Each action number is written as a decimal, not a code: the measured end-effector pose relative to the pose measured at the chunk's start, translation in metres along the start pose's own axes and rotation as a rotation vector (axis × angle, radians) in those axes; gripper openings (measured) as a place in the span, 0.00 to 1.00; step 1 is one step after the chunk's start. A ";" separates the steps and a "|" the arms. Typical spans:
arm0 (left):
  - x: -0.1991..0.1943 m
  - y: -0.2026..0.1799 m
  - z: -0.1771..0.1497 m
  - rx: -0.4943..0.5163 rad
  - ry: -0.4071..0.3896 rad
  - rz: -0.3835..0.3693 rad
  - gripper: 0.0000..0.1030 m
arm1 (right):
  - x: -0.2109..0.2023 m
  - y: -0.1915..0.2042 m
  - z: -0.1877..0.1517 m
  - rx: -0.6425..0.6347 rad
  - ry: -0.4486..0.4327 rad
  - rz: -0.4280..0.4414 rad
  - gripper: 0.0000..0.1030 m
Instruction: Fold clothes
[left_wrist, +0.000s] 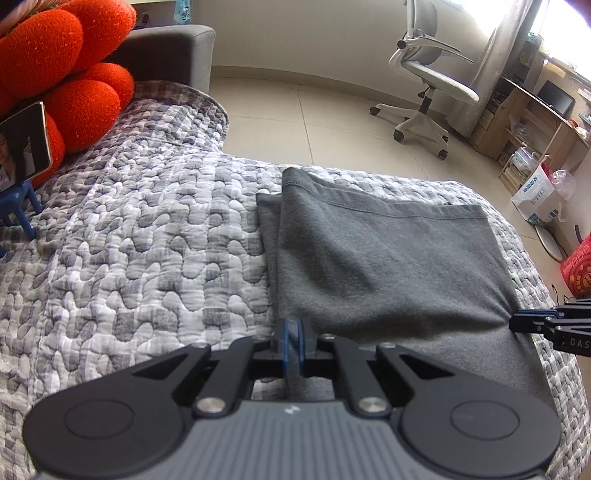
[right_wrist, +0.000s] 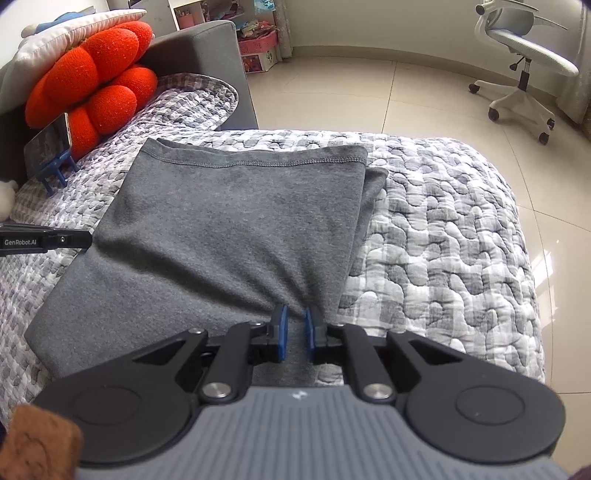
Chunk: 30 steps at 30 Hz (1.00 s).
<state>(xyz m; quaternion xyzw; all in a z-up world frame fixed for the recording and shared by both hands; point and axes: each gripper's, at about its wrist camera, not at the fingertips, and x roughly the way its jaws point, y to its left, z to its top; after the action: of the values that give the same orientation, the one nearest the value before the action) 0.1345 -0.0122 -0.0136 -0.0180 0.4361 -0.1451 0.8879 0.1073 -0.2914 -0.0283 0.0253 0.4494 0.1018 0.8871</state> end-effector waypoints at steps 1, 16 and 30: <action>-0.003 -0.003 0.000 0.010 -0.011 -0.002 0.05 | 0.000 0.001 0.000 -0.002 -0.001 -0.004 0.15; 0.004 -0.055 -0.008 0.077 -0.008 -0.079 0.07 | -0.001 0.056 0.007 -0.022 -0.063 0.150 0.21; 0.023 -0.060 -0.012 0.082 0.019 -0.008 0.07 | 0.017 0.072 0.002 -0.033 -0.060 0.111 0.23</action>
<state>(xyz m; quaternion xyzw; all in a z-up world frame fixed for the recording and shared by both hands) 0.1236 -0.0743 -0.0294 0.0179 0.4381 -0.1667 0.8832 0.1074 -0.2172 -0.0306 0.0384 0.4186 0.1573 0.8936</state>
